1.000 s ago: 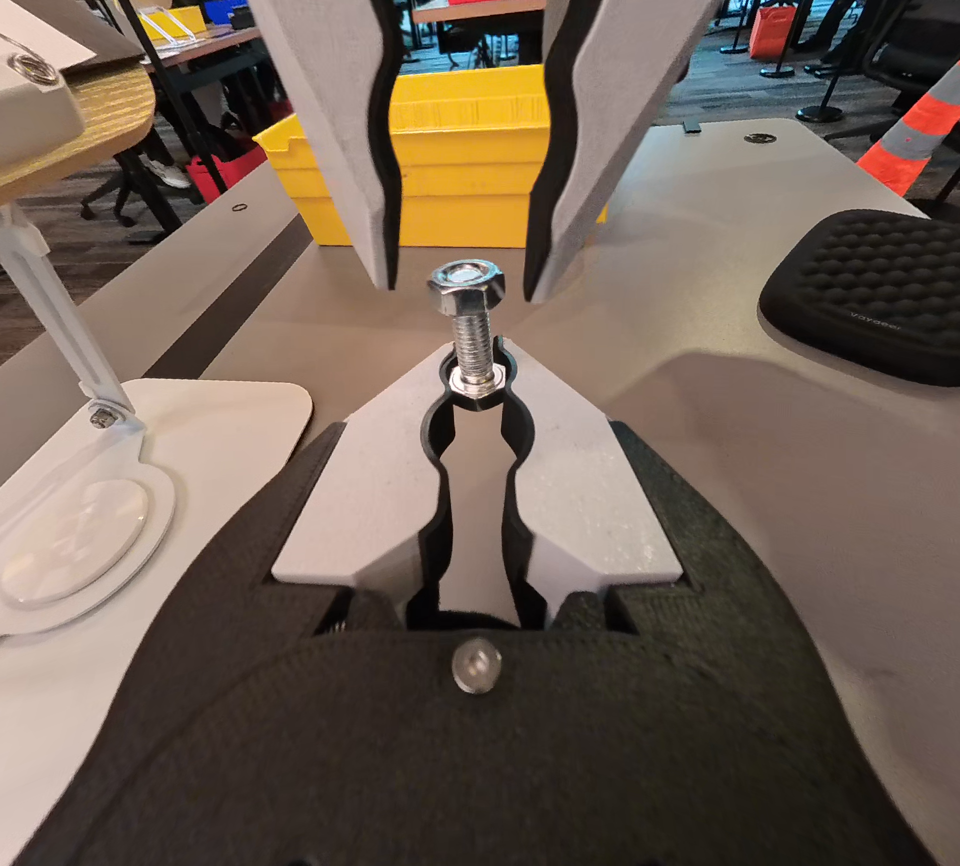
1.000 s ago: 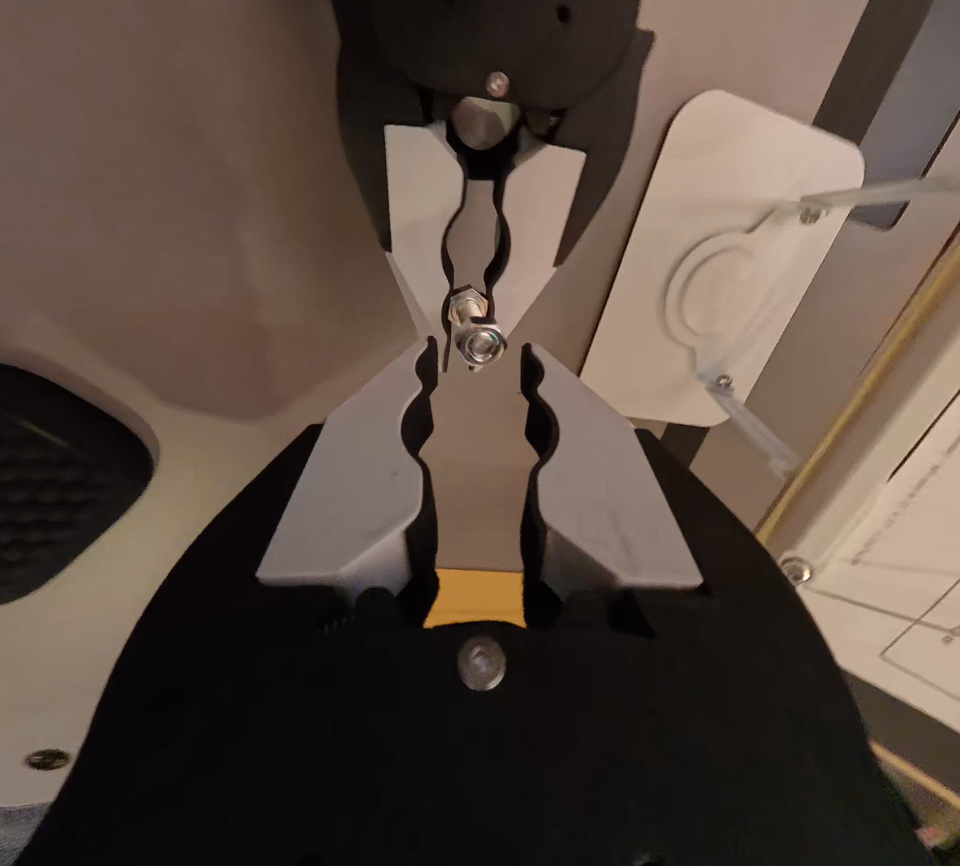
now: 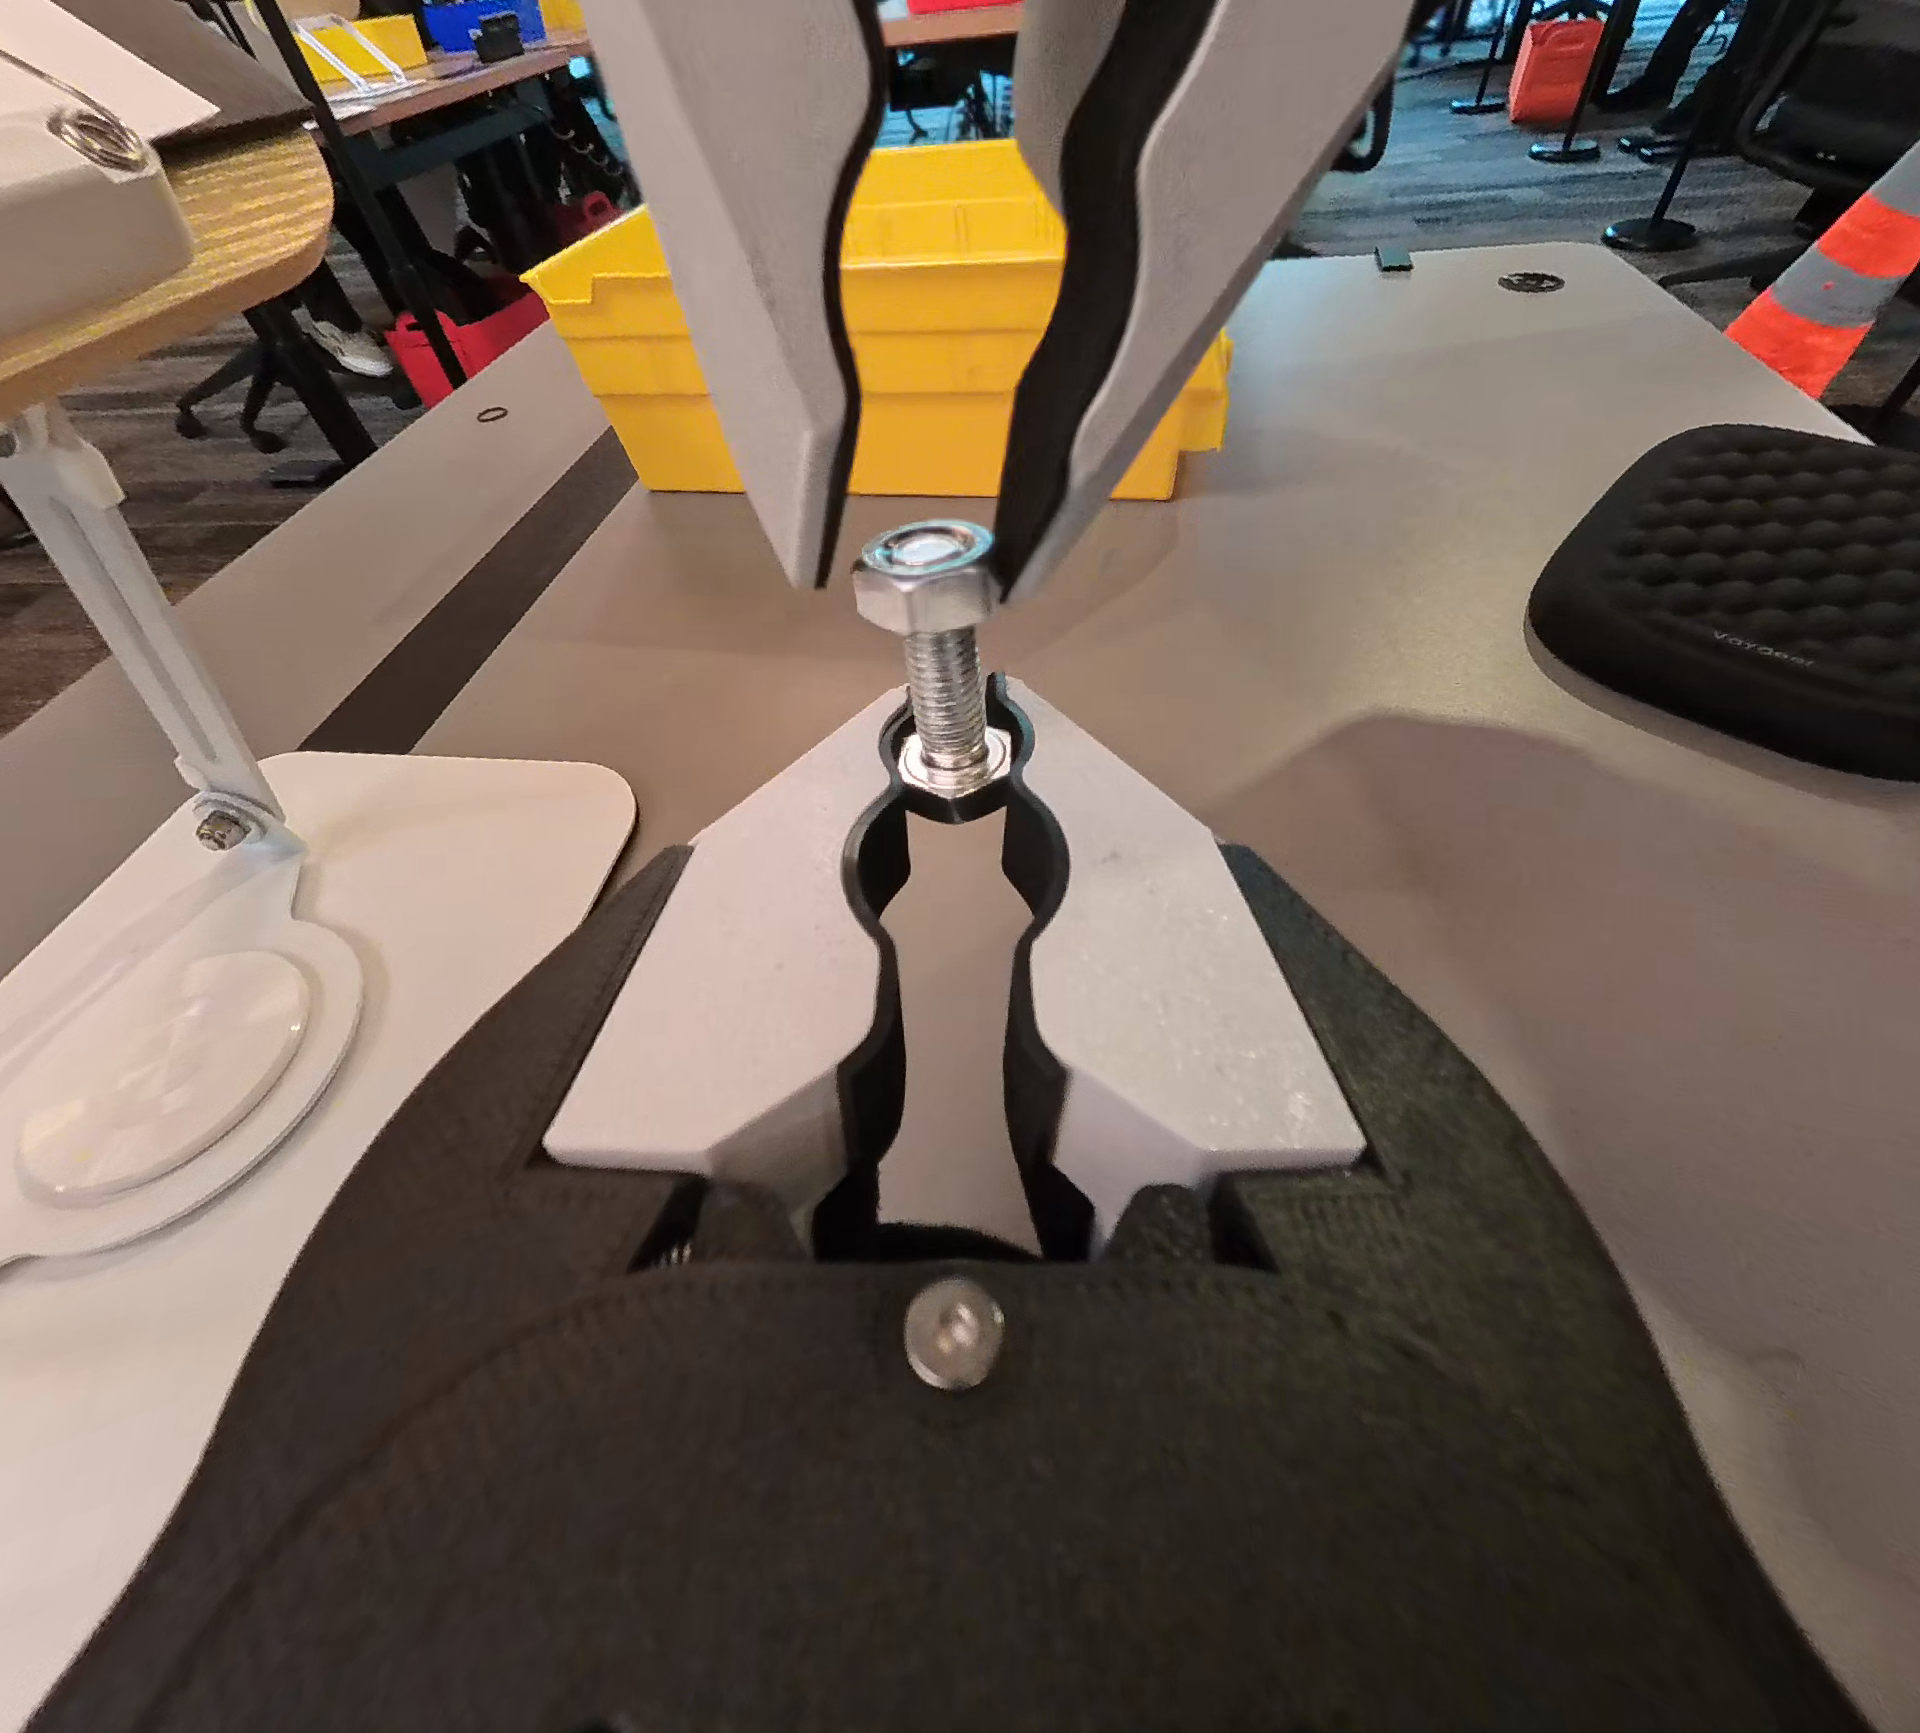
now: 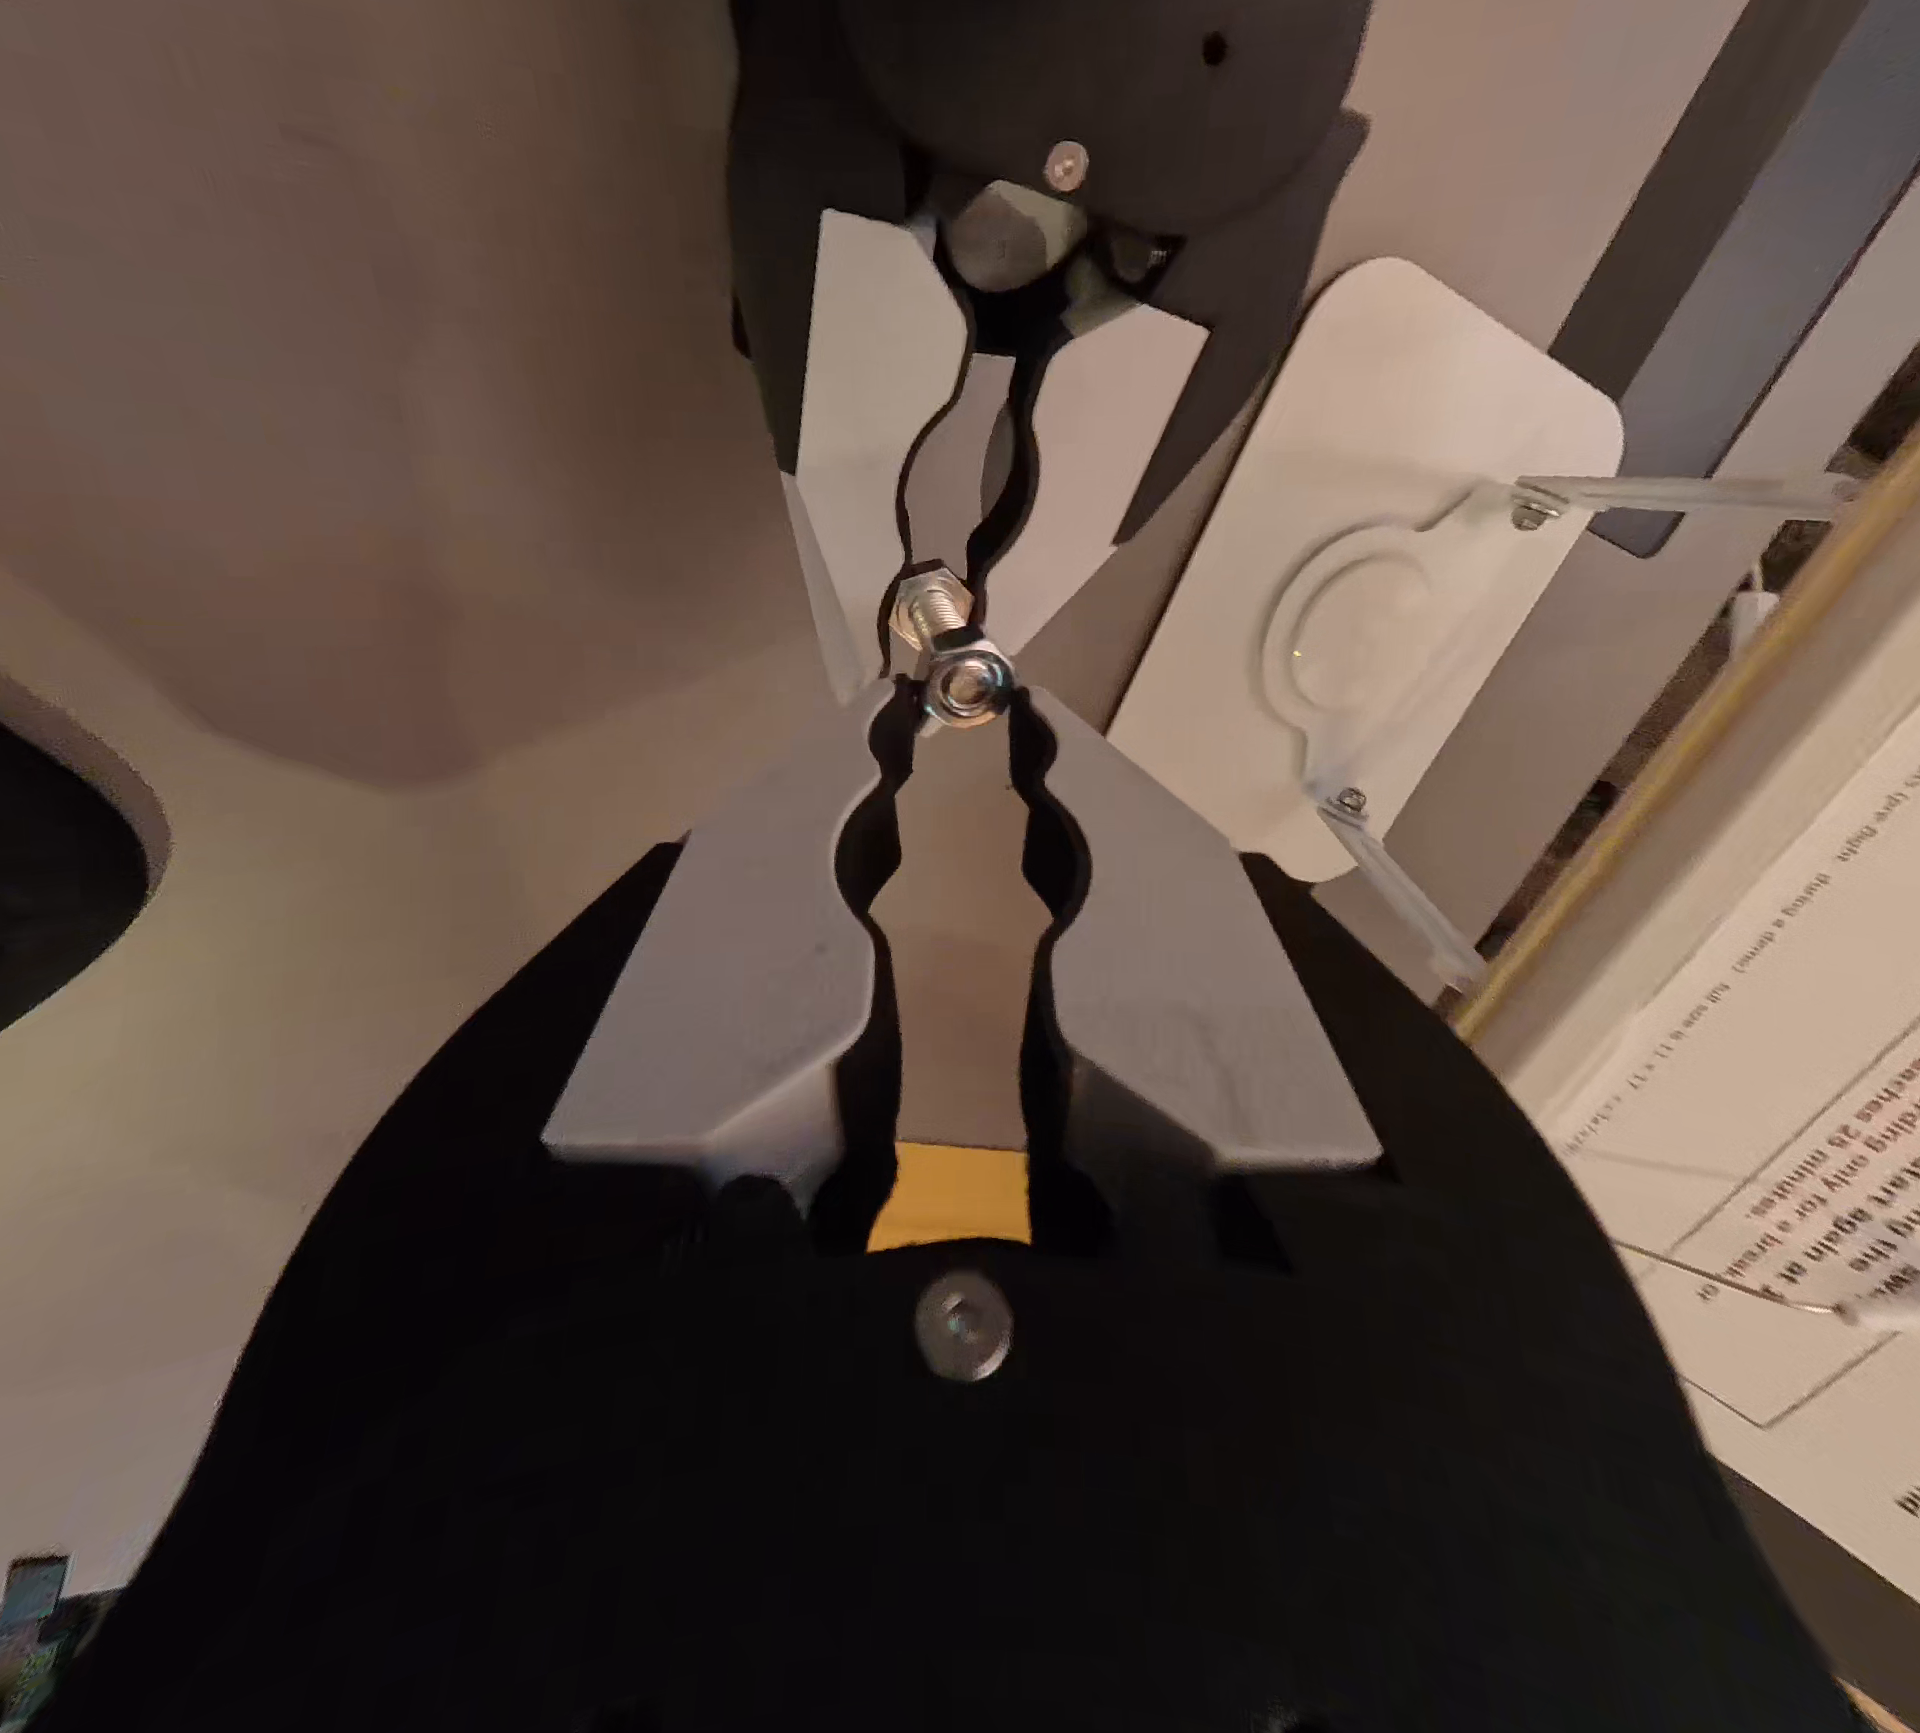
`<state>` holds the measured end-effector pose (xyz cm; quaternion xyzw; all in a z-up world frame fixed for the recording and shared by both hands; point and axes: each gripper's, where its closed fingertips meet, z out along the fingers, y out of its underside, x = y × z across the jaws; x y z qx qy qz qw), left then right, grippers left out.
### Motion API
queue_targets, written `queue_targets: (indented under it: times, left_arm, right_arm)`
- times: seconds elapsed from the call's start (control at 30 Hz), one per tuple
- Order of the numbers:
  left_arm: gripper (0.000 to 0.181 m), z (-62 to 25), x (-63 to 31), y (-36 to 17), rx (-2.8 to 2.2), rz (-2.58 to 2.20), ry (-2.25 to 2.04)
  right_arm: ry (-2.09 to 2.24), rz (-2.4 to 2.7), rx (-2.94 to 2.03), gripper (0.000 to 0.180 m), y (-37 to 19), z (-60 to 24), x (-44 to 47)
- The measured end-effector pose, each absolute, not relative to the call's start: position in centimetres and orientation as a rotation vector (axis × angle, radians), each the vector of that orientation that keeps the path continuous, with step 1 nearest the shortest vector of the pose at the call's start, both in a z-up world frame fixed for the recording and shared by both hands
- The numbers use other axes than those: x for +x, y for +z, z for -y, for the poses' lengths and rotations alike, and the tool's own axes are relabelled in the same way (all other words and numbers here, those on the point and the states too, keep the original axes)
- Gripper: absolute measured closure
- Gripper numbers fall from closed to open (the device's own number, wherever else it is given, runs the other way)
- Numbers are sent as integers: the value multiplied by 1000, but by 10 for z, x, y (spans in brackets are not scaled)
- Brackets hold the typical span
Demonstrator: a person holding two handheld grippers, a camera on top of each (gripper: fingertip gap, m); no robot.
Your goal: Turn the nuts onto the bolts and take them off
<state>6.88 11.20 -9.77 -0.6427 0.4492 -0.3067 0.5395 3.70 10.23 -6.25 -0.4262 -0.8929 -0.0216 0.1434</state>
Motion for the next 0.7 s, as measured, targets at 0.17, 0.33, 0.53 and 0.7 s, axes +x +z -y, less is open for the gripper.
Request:
queue_targets:
  times: [0.17,0.33,0.53,0.7]
  left_arm:
    - [171,-112,69,-99,-1531,-1072,-728]
    - [171,-114,66,-100,-1536,-1067,-720]
    - [170,-113,68,-99,-1532,-1063,-730]
    - [171,-113,68,-99,-1533,-1066,-729]
  right_arm:
    - [82,2488,-1500,164,-65,-100,39]
    - [472,2116,-2143,161,-64,-90,37]
    - [476,2236,-2047,139,-61,-83,45]
    - [134,2388,-1661,139,-60,-100,40]
